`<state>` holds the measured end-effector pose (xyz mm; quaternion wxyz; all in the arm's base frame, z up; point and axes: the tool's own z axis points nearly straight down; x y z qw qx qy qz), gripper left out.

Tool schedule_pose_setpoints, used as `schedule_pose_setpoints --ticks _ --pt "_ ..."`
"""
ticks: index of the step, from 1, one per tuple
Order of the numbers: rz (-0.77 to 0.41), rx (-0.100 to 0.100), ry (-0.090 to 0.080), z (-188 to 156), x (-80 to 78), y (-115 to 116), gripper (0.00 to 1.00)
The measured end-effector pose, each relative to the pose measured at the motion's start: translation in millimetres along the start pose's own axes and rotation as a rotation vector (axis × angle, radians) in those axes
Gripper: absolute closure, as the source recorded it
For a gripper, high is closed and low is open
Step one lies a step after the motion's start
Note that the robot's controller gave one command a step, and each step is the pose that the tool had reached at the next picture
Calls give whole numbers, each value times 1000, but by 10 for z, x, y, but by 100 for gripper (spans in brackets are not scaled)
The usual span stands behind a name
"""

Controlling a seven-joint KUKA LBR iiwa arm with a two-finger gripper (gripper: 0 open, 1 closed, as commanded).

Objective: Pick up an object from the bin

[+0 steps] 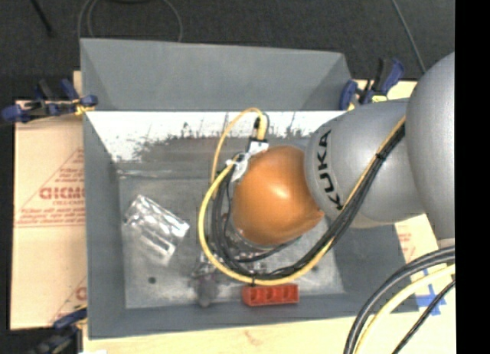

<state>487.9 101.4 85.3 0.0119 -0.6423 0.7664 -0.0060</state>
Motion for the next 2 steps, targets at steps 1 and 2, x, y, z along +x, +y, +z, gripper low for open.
schedule_pose_setpoints --ticks 1,2 --pt "2 -18 6 35 16 62 100" --pt "1 -19 6 38 16 66 0"
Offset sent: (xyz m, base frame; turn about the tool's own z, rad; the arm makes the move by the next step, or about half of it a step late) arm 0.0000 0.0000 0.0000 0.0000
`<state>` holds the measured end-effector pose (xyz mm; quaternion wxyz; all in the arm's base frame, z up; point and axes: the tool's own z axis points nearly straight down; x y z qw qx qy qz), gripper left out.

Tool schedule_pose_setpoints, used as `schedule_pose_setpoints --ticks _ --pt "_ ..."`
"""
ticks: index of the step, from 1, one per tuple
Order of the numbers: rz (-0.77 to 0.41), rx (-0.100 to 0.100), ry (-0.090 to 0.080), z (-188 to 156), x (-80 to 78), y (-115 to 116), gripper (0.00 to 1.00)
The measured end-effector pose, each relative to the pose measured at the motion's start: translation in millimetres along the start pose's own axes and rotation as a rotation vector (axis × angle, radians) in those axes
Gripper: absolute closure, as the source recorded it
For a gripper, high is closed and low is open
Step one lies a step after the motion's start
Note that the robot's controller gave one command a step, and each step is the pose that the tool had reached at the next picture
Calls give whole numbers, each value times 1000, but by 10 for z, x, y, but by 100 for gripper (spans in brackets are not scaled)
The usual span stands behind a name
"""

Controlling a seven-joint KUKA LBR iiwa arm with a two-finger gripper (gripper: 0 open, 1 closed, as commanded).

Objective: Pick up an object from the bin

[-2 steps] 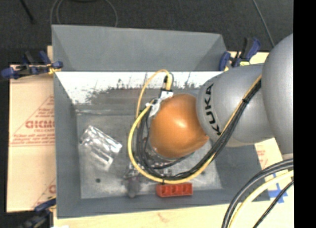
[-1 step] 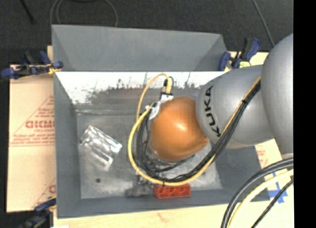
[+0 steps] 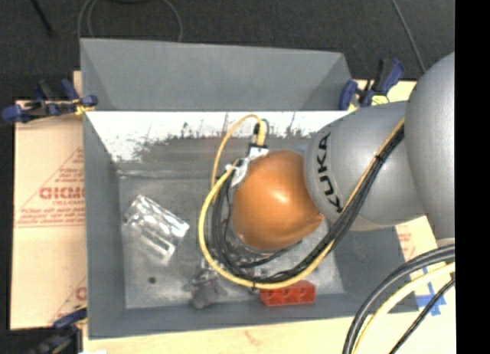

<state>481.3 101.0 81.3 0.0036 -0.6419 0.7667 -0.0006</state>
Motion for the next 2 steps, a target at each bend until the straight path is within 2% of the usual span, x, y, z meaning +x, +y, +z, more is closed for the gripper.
schedule_pose_setpoints --ticks 1,2 --pt "-111 3 3 85 -306 106 0" --pt "-114 5 -1 70 -322 101 100"
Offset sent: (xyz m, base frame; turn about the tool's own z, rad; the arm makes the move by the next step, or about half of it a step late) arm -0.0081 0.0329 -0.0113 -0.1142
